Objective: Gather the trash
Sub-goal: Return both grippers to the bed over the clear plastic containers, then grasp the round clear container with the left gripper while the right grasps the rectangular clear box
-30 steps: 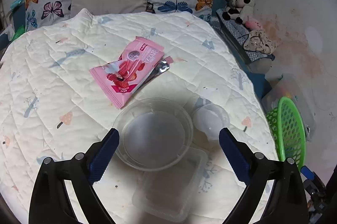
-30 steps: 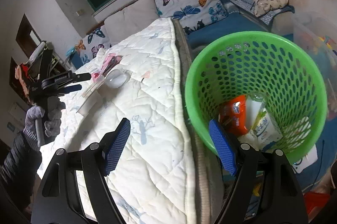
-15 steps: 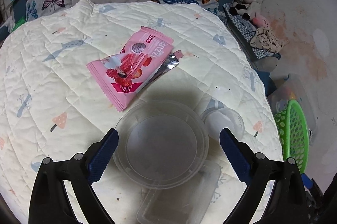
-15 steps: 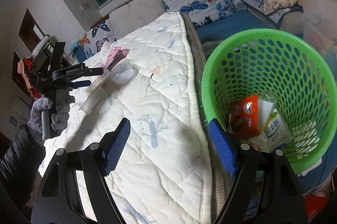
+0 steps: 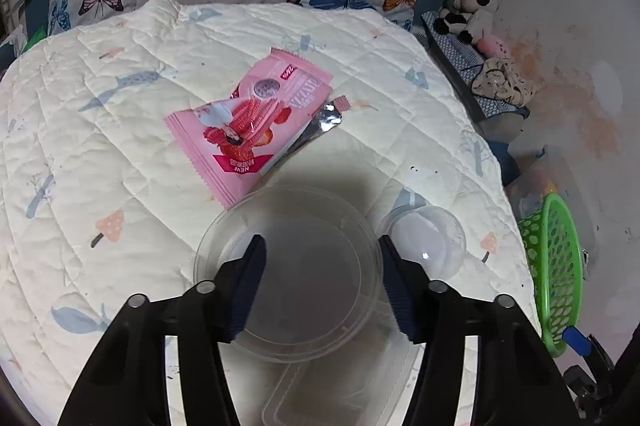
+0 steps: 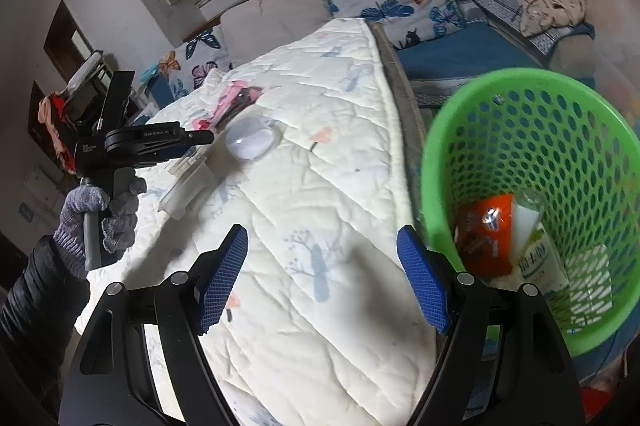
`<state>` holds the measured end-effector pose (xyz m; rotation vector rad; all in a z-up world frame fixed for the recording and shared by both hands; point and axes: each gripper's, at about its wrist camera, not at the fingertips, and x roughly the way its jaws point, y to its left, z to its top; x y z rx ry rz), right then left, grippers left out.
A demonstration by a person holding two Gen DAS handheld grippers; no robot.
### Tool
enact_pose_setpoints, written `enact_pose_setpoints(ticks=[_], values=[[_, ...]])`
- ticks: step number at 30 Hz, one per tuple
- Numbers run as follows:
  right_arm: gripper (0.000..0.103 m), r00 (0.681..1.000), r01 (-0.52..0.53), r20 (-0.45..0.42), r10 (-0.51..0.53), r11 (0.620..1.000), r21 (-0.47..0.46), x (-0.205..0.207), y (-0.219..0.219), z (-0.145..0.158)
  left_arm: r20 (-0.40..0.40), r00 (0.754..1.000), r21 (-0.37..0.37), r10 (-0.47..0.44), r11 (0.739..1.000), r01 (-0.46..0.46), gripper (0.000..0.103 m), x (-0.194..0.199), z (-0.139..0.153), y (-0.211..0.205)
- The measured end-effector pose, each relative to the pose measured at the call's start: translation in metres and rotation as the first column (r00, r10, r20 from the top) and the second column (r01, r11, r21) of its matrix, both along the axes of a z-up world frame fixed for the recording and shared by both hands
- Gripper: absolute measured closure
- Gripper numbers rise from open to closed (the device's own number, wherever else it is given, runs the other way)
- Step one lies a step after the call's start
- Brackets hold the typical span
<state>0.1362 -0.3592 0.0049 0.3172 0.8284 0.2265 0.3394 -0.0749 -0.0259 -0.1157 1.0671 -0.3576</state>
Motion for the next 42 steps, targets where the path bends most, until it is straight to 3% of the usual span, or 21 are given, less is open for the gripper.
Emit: enact_pose_setpoints(ticks=[21, 23, 25, 31, 35, 37, 42], values=[[0.026, 0.997, -0.078, 0.012, 0.078, 0.997, -0.016, 0.027, 0.035, 0.004, 0.036, 0.999, -0.015, -0.039, 0.999, 0.039, 0.055, -0.009, 0.008, 0.009], [0.026, 0.997, -0.078, 0.012, 0.078, 0.997, -0.018, 0.027, 0.036, 0.004, 0.034, 0.998, -0.023, -0.051, 0.998, 0.052, 0.061, -0.010, 0.008, 0.008], [0.026, 0.997, -0.078, 0.011, 0.078, 0.997, -0.017, 0.027, 0.035, 0.003, 0.039, 0.997, -0.032, -0.068, 0.997, 0.069, 0.073, -0.011, 0.008, 0.006], [0.026, 0.997, -0.074, 0.010, 0.074, 0.997, -0.011, 0.025, 0.035, 0.002, 0.046, 0.991, -0.039, -0.128, 0.991, 0.129, 0.074, -0.020, 0.010, -0.001], [0.026, 0.997, -0.074, 0.010, 0.075, 0.997, -0.012, 0.024, 0.035, 0.002, 0.073, 0.985, 0.042, -0.155, 0.987, 0.153, 0.074, -0.028, 0.009, -0.012], [0.026, 0.997, -0.076, 0.012, 0.076, 0.997, -0.013, 0.024, 0.035, 0.002, 0.084, 0.984, 0.064, -0.156, 0.987, 0.151, 0.090, -0.029, 0.009, -0.012], [0.026, 0.995, -0.094, 0.015, 0.095, 0.995, -0.019, 0.020, 0.043, 0.001, 0.118, 0.986, 0.012, -0.117, 0.993, 0.117, 0.099, -0.035, 0.019, 0.006]])
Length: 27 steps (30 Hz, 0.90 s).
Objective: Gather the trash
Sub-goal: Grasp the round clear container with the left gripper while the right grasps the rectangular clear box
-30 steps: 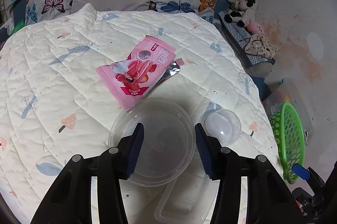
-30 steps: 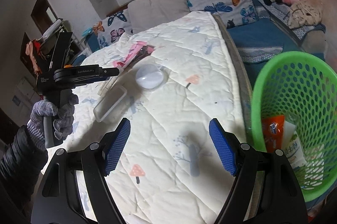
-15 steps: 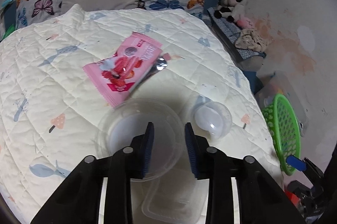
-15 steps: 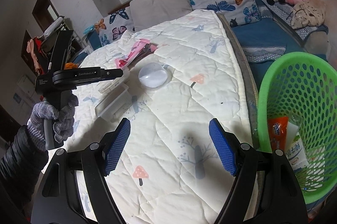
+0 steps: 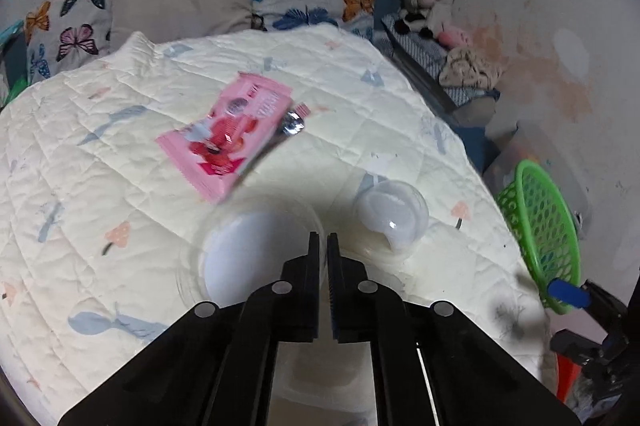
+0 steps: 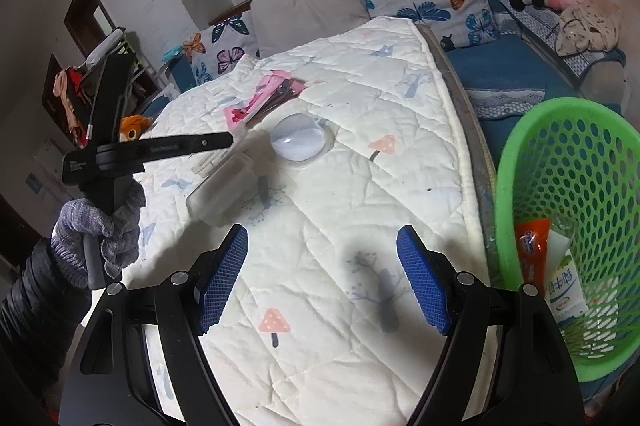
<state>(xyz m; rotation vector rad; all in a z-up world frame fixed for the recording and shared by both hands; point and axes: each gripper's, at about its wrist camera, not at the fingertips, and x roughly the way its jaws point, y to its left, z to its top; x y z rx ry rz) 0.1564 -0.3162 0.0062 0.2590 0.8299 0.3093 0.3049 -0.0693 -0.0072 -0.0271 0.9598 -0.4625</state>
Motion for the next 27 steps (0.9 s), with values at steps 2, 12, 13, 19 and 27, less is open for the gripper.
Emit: enact_pose_setpoints(ticks=[2, 12, 13, 19, 27], values=[[0.026, 1.000, -0.010, 0.000, 0.010, 1.000, -0.001, 0.001, 0.005, 0.000, 0.010, 1.000, -0.015, 0.011, 1.000, -0.011, 0.099, -0.003, 0.004, 0.008], [0.026, 0.995, -0.090, -0.031, 0.091, 0.995, 0.036, 0.021, 0.055, 0.001, 0.050, 0.995, -0.127, 0.090, 0.988, -0.084, 0.100, -0.024, 0.032, 0.063], [0.026, 0.994, -0.098, -0.039, 0.100, 0.994, 0.041, 0.025, 0.063, 0.001, 0.054, 0.994, -0.130, 0.094, 0.988, -0.086, 0.100, -0.026, 0.033, 0.066], [0.026, 0.987, -0.105, -0.113, 0.114, 0.991, 0.085, 0.054, 0.101, 0.000, 0.079, 0.990, -0.148, 0.113, 0.984, -0.101, 0.100, -0.040, 0.041, 0.093], [0.026, 0.969, -0.016, -0.246, 0.031, 0.998, 0.064, 0.100, 0.132, -0.010, 0.087, 0.988, -0.186, 0.129, 0.976, -0.111, 0.100, -0.051, 0.040, 0.122]])
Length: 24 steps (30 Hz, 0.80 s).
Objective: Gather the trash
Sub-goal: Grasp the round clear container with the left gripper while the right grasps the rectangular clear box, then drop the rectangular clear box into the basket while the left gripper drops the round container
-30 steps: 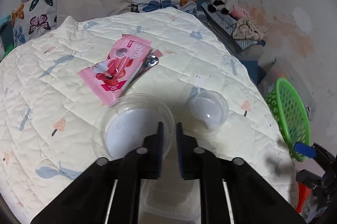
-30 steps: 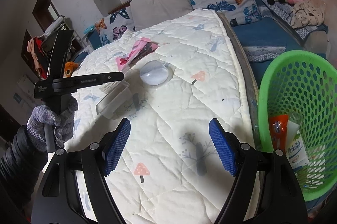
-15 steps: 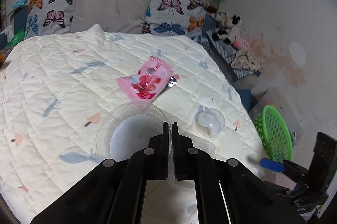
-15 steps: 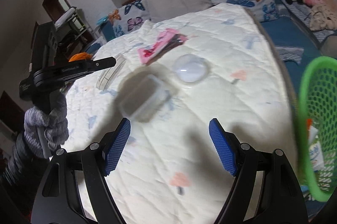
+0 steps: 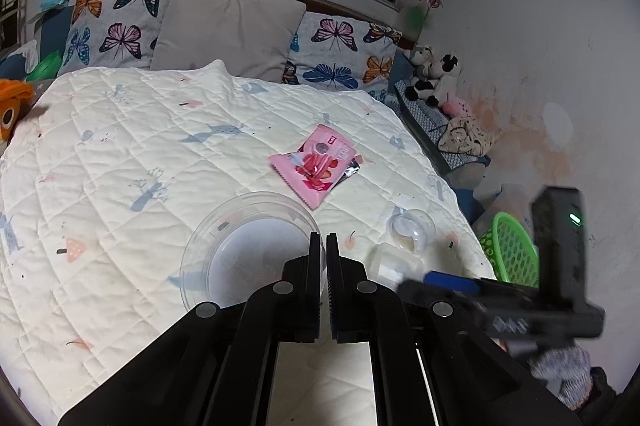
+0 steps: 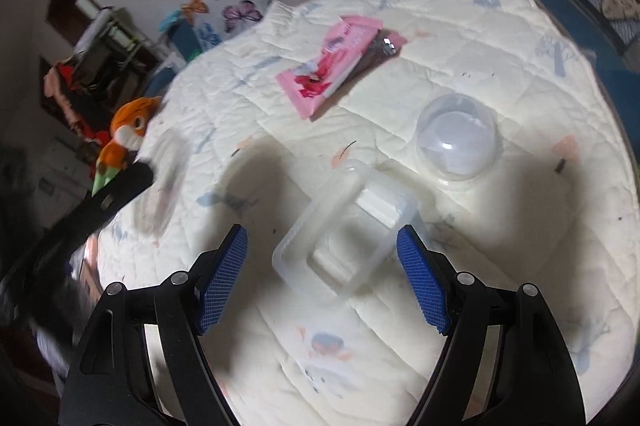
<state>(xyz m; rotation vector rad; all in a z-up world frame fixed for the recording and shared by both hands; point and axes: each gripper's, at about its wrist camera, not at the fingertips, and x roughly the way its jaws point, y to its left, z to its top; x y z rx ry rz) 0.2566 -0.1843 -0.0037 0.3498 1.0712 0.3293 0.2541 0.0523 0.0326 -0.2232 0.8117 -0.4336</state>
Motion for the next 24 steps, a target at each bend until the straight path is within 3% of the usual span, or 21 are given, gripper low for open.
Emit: enact_pose_setpoints(ticks=[5, 9, 17, 19, 24], values=[[0.028, 0.996, 0.050, -0.072, -0.051, 0.999, -0.016, 0.018, 0.006, -0.014, -0.009, 1.000, -0.013, 0.003, 1.000, -0.003, 0.100, -0.002, -0.006, 0.010], [0.044, 0.994, 0.037, -0.102, -0.042, 0.998, -0.052, 0.020, 0.012, -0.024, -0.018, 1.000, -0.022, 0.004, 1.000, -0.004, 0.100, -0.002, -0.010, 0.014], [0.056, 0.998, -0.014, -0.055, 0.012, 0.999, -0.049, 0.003, 0.001, -0.022, -0.023, 1.000, -0.030, -0.002, 1.000, 0.001, 0.100, -0.003, -0.010, 0.009], [0.069, 0.999, -0.039, -0.032, 0.037, 0.999, -0.038, -0.005, 0.001, -0.019, -0.027, 1.000, -0.035, -0.007, 0.999, 0.006, 0.100, -0.004, -0.010, 0.004], [0.080, 0.998, -0.059, 0.018, 0.060, 0.998, -0.013, -0.024, -0.006, -0.010, -0.034, 0.999, -0.048, -0.024, 0.999, 0.022, 0.100, -0.006, -0.009, -0.011]])
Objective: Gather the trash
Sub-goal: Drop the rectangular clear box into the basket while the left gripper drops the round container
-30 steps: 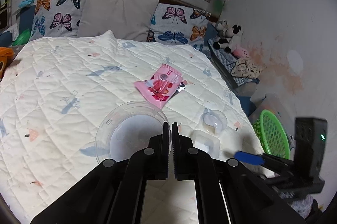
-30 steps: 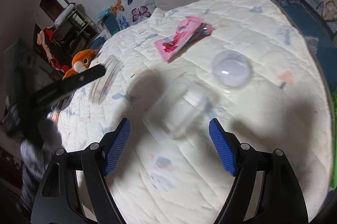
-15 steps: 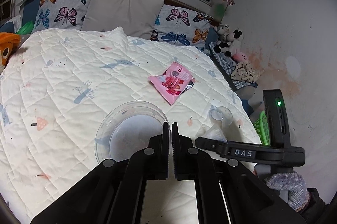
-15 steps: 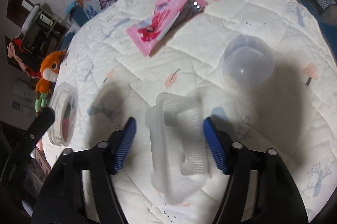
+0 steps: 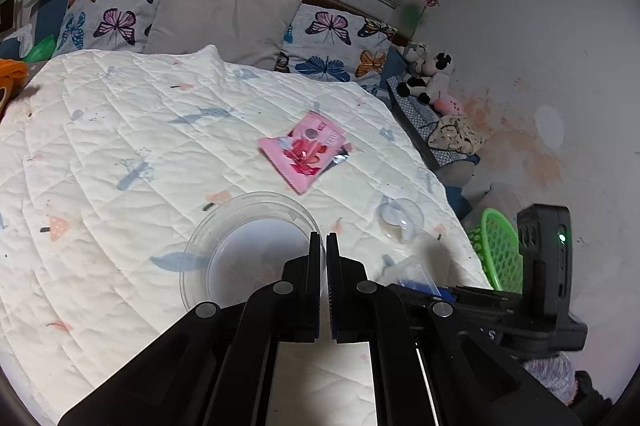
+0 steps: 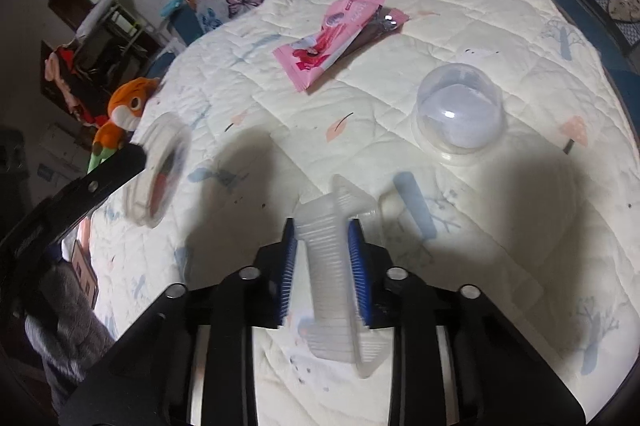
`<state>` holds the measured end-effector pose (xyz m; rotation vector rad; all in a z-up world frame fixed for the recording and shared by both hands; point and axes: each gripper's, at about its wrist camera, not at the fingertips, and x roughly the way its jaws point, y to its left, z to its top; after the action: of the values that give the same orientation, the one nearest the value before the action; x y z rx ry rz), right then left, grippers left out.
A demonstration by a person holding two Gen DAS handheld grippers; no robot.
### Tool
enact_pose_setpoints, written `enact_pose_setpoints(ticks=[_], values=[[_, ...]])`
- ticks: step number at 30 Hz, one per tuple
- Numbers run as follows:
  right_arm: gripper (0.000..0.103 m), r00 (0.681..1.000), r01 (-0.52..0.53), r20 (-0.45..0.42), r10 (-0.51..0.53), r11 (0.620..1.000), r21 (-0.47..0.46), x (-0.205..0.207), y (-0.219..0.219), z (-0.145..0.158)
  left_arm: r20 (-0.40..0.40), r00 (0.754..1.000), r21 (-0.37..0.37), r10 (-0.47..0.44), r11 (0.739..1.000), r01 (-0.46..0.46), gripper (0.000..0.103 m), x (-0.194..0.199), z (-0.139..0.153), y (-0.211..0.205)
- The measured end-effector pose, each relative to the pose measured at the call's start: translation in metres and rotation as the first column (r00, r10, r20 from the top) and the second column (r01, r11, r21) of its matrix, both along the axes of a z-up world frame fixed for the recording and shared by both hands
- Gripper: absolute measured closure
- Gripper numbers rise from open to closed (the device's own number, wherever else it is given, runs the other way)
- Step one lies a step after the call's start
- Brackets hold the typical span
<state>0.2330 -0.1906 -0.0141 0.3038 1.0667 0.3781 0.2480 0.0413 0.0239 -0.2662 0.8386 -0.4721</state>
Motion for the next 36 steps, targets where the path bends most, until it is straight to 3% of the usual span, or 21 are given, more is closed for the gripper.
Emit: enact_pose_setpoints(ticks=[8, 21, 29, 36], values=[[0.085, 0.998, 0.029, 0.058, -0.034, 0.996, 0.085, -0.034, -0.042, 0.015, 0.003, 0.998, -0.002, -0.064, 0.998, 0.064, 0.100, -0.010, 0.005, -0.038], [0.086, 0.982, 0.123, 0.130, -0.138, 0.986, 0.116, -0.073, -0.114, 0.037, 0.003, 0.985, -0.012, -0.173, 0.985, 0.173, 0.100, -0.017, 0.020, -0.105], [0.085, 0.940, 0.292, 0.164, -0.299, 0.954, 0.069, -0.092, -0.201, 0.046, 0.003, 0.958, -0.025, -0.287, 0.957, 0.287, 0.099, -0.019, 0.030, -0.175], [0.083, 0.900, 0.406, 0.158, -0.406, 0.913, 0.033, -0.105, -0.263, 0.034, 0.001, 0.926, -0.027, -0.379, 0.925, 0.378, 0.099, -0.021, 0.034, -0.240]])
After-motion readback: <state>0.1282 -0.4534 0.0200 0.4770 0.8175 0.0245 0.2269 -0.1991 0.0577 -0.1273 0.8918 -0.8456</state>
